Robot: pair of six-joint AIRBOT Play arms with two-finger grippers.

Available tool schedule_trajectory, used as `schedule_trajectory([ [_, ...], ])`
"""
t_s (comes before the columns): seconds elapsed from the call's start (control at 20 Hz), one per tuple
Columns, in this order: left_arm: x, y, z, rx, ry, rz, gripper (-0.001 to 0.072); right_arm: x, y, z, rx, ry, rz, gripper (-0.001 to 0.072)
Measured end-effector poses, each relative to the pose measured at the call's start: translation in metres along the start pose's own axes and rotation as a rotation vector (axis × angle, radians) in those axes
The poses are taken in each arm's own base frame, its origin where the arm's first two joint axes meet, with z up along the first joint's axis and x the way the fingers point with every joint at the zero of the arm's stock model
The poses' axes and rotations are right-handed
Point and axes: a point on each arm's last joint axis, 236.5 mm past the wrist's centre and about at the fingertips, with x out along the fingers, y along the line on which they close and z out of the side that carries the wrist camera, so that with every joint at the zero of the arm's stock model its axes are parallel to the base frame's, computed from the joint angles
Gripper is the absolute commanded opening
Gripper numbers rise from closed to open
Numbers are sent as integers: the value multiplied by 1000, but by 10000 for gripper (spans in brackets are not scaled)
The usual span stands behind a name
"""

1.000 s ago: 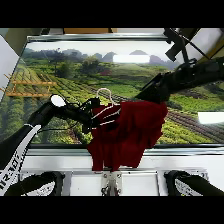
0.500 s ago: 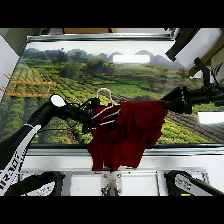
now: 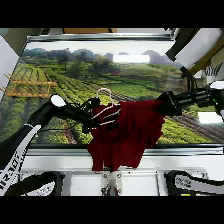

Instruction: Fold the clothes and pants, and hang the long-sleeved shirts on hangers.

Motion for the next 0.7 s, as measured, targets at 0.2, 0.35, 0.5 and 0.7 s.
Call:
schedule_trajectory([
  [0.2,0,0,0,1,0,0,22,15,2,1,-10,-3,49,532],
  [0.35,0,0,0,1,1,1,21,21,4,1,-14,1,67,532],
  [0.5,0,0,0,1,2,1,21,24,5,2,-18,1,75,533],
  [0.7,0,0,-1,1,2,1,22,25,5,2,-19,2,77,532],
])
